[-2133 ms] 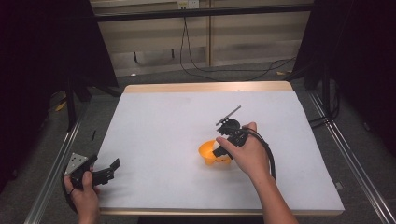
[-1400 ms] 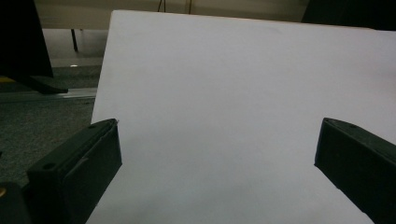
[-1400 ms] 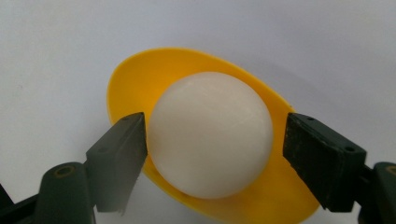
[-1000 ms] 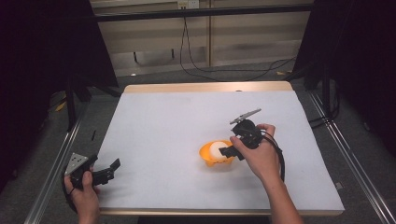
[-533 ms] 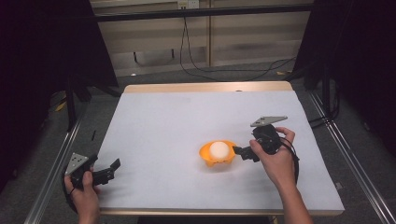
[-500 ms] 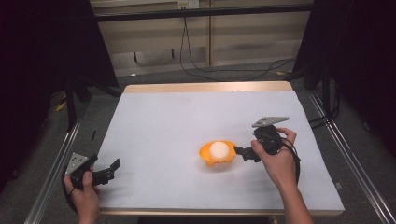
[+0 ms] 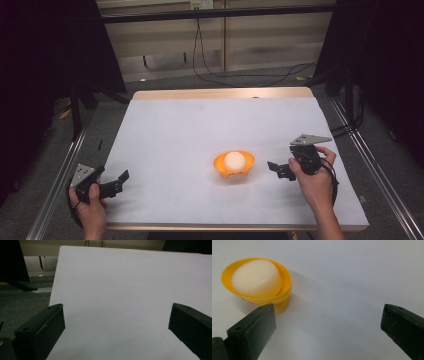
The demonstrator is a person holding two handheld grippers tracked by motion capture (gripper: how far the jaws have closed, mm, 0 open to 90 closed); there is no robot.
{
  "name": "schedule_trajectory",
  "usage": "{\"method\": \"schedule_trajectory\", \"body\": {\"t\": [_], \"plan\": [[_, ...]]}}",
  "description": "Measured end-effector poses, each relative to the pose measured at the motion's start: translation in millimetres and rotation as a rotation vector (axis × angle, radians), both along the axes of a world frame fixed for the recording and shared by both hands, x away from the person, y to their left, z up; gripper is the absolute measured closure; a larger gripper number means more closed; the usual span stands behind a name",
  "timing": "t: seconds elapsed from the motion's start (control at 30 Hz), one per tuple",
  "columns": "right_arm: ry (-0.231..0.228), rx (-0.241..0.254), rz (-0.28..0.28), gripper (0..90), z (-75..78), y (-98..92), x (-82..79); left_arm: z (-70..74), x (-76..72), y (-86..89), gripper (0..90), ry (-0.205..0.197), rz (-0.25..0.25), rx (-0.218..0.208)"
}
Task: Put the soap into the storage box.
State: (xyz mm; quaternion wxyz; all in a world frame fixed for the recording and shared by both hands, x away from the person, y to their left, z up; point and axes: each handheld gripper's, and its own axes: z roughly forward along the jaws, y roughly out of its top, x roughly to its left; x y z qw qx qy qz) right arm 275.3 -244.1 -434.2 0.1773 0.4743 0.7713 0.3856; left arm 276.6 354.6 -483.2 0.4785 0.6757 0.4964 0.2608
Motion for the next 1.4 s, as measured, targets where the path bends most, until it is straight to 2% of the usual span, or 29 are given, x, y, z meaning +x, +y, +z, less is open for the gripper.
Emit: {"method": "schedule_trajectory", "body": {"t": [0.17, 0.4, 0.43, 0.53, 0.9, 1.4], "plan": [[-0.015, 0.014, -0.025, 0.0, -8.4, -12.8, -6.7, 0.0, -0.1, -0.2, 0.5, 0.000, 0.000, 0.000], [-0.045, 0.025, -0.053, 0.0, -12.8, -30.1, -15.0, -0.2, -0.1, -0.7, 0.5, 0.002, -0.003, -0.009], [-0.048, 0.029, -0.063, 0.0, -13.7, -33.4, -16.8, 0.0, 0.0, -0.2, 0.5, -0.001, -0.003, -0.001], [-0.051, 0.038, -0.083, 0.0, -16.6, -41.8, -21.7, -0.3, -0.2, -1.1, 0.5, 0.002, -0.002, -0.013], [-0.056, 0.050, -0.152, 0.0, -26.6, -72.4, -41.7, -0.2, -0.2, -1.5, 0.5, 0.003, 0.001, -0.007], [-0.072, 0.064, -0.221, 0.0, -29.3, -103.1, -62.3, 0.0, -0.6, -1.9, 0.5, -0.001, 0.002, 0.001]]}}
